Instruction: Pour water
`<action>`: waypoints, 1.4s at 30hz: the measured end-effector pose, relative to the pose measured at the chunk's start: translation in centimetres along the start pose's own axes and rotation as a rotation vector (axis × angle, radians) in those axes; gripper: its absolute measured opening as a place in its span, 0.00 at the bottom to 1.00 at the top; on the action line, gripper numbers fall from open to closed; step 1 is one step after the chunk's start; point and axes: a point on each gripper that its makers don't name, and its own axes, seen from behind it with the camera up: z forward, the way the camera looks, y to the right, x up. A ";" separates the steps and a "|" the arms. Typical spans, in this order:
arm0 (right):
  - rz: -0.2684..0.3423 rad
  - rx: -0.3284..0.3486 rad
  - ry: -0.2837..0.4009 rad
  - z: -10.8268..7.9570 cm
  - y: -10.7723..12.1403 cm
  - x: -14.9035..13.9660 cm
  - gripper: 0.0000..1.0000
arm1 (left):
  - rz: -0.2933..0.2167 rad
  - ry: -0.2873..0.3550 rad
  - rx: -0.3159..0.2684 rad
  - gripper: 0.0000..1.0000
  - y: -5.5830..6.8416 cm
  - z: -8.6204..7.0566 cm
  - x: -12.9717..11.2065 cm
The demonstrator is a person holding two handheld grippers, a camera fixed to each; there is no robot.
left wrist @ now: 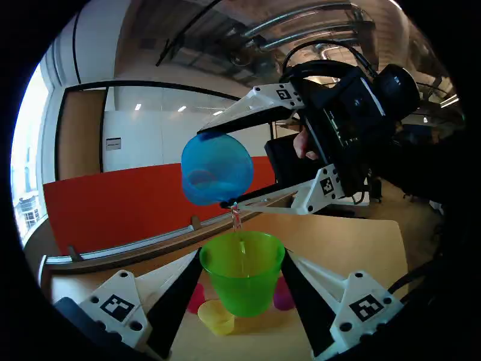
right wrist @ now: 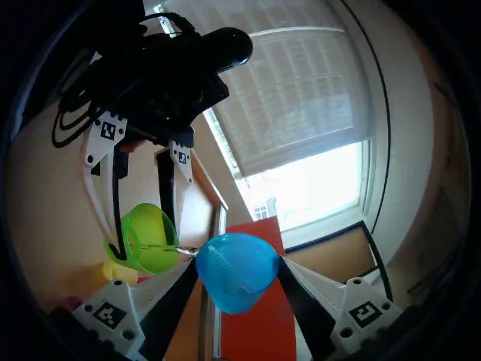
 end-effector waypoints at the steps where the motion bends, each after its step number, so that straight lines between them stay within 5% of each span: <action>1: -0.002 0.000 0.000 0.0 0.0 0.0 0.94 | 0.000 0.000 0.000 0.89 0.0 0.0 0.0; 42: -0.072 -0.031 -0.002 -0.2 0.9 -0.1 0.94 | 0.004 -0.003 -0.002 0.89 0.4 0.2 -0.1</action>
